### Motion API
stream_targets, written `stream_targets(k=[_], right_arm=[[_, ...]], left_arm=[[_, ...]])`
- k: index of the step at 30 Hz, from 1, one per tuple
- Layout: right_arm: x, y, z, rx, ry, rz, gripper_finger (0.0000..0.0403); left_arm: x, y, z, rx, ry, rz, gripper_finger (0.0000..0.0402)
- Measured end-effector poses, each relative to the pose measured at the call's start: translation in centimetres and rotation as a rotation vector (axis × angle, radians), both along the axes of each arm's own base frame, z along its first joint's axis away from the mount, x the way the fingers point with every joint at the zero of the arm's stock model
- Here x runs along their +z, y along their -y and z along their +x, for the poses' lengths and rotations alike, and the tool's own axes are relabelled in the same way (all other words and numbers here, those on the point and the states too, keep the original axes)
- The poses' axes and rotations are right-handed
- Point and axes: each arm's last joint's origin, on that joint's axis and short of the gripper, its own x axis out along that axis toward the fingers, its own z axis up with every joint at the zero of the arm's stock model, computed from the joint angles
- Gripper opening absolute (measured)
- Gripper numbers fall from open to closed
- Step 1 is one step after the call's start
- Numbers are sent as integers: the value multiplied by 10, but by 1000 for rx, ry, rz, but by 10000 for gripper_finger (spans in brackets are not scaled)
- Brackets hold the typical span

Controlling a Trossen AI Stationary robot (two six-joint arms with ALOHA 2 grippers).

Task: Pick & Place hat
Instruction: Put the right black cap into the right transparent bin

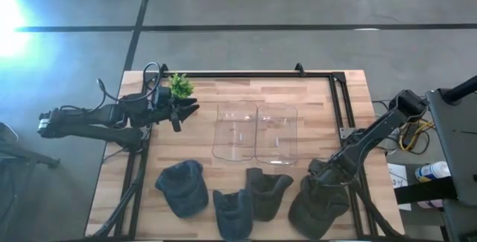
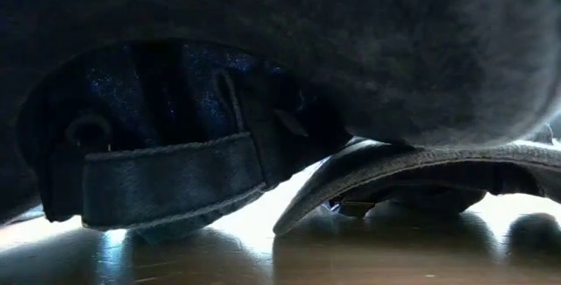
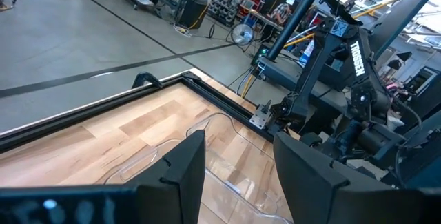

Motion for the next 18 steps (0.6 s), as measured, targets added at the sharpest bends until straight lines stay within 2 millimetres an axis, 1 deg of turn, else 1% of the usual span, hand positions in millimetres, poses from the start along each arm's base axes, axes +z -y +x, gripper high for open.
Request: stream_targets(k=[5, 9, 12, 14, 15, 18], right_arm=[[-10, -3, 3, -12, 57, 66, 194], [-17, -5, 5, -31, 58, 107, 193], [-19, -5, 4, -33, 46, 114, 182], [-20, -4, 3, -35, 40, 110, 160], [-20, -4, 3, -33, 37, 107, 142], [-20, -4, 2, -24, 39, 106, 66]], left_arm=[[0, 0, 0, 0, 1, 0, 165], [0, 0, 0, 0, 2, 0, 165], [0, 0, -1, 0, 4, 0, 165], [1, 0, -1, 0, 5, 0, 165], [1, 0, -1, 0, 5, 0, 165], [1, 0, -1, 0, 5, 0, 165]])
